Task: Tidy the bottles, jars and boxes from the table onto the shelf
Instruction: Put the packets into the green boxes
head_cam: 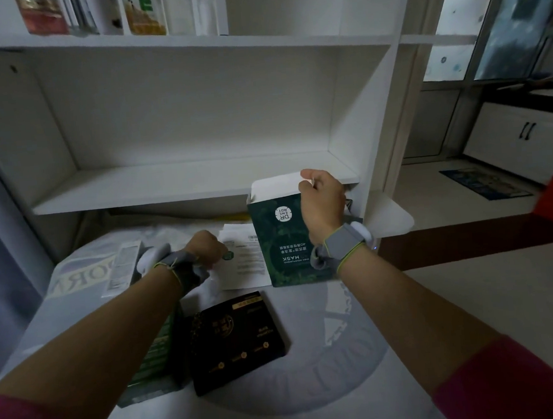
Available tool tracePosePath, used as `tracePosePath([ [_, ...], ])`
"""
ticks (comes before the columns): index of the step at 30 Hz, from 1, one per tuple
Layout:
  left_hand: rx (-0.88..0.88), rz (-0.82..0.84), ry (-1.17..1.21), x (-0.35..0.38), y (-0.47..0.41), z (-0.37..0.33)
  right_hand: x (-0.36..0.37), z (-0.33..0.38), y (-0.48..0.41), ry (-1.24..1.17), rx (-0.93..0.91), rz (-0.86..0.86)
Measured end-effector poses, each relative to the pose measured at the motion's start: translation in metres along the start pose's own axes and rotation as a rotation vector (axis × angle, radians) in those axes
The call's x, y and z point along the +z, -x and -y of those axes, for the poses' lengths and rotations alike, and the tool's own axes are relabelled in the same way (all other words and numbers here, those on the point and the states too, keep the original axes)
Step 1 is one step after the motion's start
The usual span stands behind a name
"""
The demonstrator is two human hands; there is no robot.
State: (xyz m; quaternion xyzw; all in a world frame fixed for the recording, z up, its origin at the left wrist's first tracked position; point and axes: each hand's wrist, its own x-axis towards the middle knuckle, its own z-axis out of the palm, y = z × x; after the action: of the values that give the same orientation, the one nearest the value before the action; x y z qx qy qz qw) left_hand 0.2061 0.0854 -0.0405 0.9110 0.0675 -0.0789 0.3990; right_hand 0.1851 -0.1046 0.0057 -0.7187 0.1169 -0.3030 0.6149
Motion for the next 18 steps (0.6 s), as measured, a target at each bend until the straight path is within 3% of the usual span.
tracePosePath([
  [11,-0.182,0.036,0.274,0.0055,-0.0033,-0.0048,-0.0016,-0.0047,-0.0022,0.001,-0.008,-0.016],
  [18,-0.188,0.051,0.366,0.0072,-0.0102,-0.0002,-0.0021,-0.0075,-0.0018,-0.016,-0.004,-0.024],
])
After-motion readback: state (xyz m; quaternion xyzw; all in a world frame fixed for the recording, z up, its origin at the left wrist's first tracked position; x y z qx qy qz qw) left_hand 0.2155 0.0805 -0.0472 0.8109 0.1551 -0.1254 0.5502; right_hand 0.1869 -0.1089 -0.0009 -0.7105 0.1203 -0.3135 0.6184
